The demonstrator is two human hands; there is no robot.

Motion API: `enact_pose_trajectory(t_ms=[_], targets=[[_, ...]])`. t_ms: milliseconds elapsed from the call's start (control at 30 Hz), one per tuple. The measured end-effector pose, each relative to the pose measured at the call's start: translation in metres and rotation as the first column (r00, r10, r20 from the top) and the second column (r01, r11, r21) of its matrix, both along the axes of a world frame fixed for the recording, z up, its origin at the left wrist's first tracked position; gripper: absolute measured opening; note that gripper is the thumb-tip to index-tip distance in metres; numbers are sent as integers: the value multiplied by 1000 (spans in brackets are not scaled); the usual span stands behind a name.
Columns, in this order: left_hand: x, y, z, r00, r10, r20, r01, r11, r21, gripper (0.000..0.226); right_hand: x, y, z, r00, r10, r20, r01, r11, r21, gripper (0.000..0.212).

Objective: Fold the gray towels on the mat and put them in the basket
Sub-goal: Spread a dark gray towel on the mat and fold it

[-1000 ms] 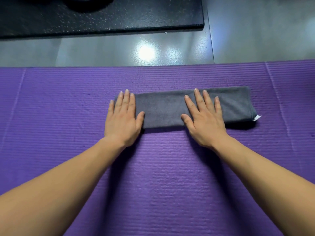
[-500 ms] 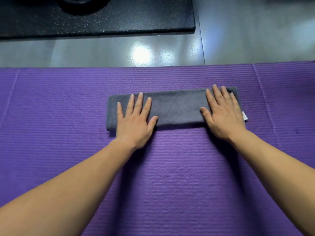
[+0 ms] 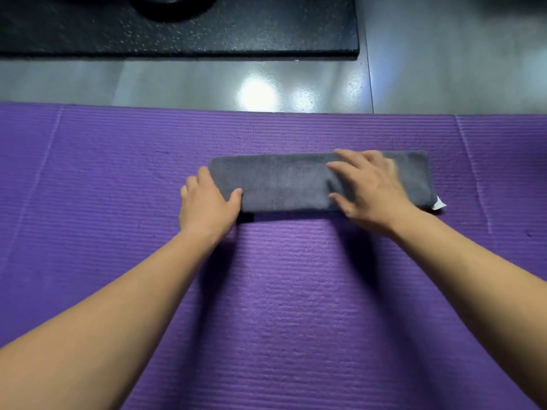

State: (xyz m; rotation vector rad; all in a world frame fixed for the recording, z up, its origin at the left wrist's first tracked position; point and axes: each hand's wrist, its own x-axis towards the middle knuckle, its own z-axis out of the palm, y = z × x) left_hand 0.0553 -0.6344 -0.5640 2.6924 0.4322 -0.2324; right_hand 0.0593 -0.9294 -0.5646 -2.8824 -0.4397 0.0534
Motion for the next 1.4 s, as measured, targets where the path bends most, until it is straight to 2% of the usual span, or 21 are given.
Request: enact_pose_trajectory(t_ms=[67, 167, 300, 400, 467, 533, 567, 600, 633, 667, 700, 767, 833, 867, 933, 1000, 1100, 1167, 1233, 1333, 1400], targets=[[4, 4, 2, 998, 50, -32, -52, 997, -58, 75, 12, 31, 2, 990, 143, -17, -140, 983, 116, 56], [11, 10, 4, 990, 111, -90, -122, 984, -126, 74, 33, 71, 4, 957, 248, -149, -228, 963, 141, 59], [17, 14, 2, 978, 132, -159, -167, 960, -227, 64, 40, 87, -5, 953, 180, -243, -163, 982, 91, 66], [13, 11, 4, 969, 193, -153, -245, 836, -491, 34, 36, 89, -8, 961, 132, -243, -99, 984, 145, 64], [6, 4, 8, 987, 157, -40, -151, 804, -576, 22, 34, 87, -12, 960, 107, -260, -62, 982, 176, 63], [-5, -5, 17, 992, 66, 103, 26, 712, -702, 22, 32, 85, -11, 947, 100, -305, -17, 965, 262, 58], [-10, -9, 19, 985, -24, 172, 144, 664, -734, 30, 32, 84, -9, 932, 113, -344, 42, 910, 413, 52], [-14, -13, 19, 959, -142, 245, 277, 639, -717, 42, 31, 81, -5, 902, 123, -413, 170, 780, 603, 44], [-16, -17, 17, 920, -270, 284, 392, 640, -661, 55, 28, 78, 2, 849, 149, -506, 340, 578, 742, 40], [-18, -22, 15, 883, -371, 287, 468, 647, -602, 67, 26, 73, 9, 793, 198, -576, 483, 373, 792, 44], [-19, -28, 13, 856, -446, 262, 512, 660, -549, 77, 23, 66, 14, 756, 234, -611, 569, 227, 791, 53], [-19, -41, 11, 795, -565, 221, 599, 672, -435, 86, 15, 54, 21, 770, 145, -621, 605, 142, 784, 63], [-19, -59, 11, 704, -683, 192, 707, 652, -272, 90, 7, 40, 19, 802, -62, -594, 594, 181, 784, 57], [-19, -69, 11, 671, -723, 166, 741, 642, -198, 93, 3, 33, 17, 809, -147, -569, 588, 223, 778, 63], [-20, -86, 10, 650, -753, 104, 759, 640, -115, 101, -5, 21, 12, 856, -249, -453, 517, 401, 756, 78], [-22, -97, 6, 651, -757, 56, 758, 645, -100, 105, -12, 15, 5, 913, -256, -318, 408, 588, 698, 72], [-23, -101, 5, 665, -746, 34, 744, 658, -114, 96, -19, 10, -8, 944, -267, -194, 330, 773, 541, 63], [-22, -98, 8, 683, -728, 56, 727, 670, -152, 84, -27, 9, -14, 945, -297, -141, 328, 825, 460, 68], [-21, -97, 10, 692, -719, 62, 718, 676, -168, 78, -32, 8, -17, 950, -294, -108, 309, 829, 466, 72], [-19, -100, 9, 718, -694, 51, 687, 696, -211, 76, -31, 10, -16, 968, -243, -70, 246, 843, 478, 58], [-19, -103, 7, 758, -649, 66, 633, 709, -310, 71, -29, 12, -17, 964, -246, -98, 264, 864, 429, 53]])
